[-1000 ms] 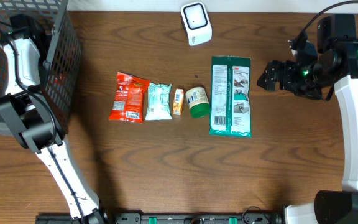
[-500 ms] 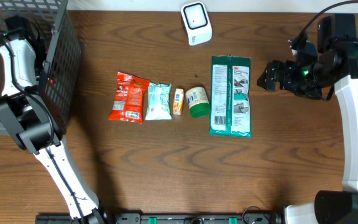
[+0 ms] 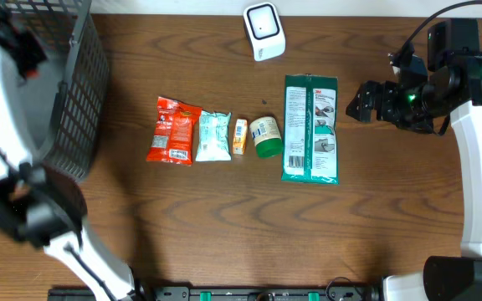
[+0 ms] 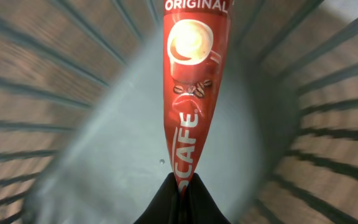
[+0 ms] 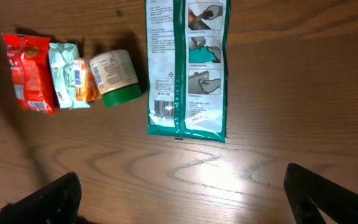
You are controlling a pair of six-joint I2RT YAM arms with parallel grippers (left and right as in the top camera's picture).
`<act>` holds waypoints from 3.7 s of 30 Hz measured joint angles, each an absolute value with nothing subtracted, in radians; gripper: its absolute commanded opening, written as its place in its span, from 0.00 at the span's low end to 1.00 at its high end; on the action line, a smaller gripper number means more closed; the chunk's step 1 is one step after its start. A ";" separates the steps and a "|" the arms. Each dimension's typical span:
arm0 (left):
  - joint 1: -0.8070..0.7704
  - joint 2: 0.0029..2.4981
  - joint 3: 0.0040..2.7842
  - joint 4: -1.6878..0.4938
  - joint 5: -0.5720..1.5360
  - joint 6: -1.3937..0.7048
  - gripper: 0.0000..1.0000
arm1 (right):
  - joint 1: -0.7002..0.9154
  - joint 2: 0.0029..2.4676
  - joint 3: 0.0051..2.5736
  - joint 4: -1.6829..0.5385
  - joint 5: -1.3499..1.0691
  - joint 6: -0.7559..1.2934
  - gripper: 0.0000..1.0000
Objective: Scan the item barcode
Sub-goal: 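Lift the Nescafe stick out and raise it above the table center, then close the right gripper on the stick and open the left gripper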
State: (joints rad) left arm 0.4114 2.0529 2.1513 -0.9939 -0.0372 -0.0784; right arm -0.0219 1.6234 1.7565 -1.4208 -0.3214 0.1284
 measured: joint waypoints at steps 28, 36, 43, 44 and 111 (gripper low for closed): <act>0.111 1.767 1.958 -1.451 1.185 0.272 0.07 | -0.022 1.623 1.756 -1.421 -0.321 0.128 0.99; 0.045 1.792 1.866 -1.433 1.322 0.289 0.07 | -0.022 1.623 1.755 -1.383 -0.322 0.131 0.99; 0.015 1.794 1.853 -1.431 1.370 0.289 0.07 | -0.022 1.624 1.755 -1.256 -0.323 0.141 0.99; 0.015 1.794 1.853 -1.428 1.386 0.289 0.07 | -0.022 1.624 1.755 -1.241 -0.331 0.141 0.99; -0.019 1.797 1.853 -1.248 1.536 0.293 0.07 | 0.415 1.630 1.541 -0.347 -0.844 0.476 0.02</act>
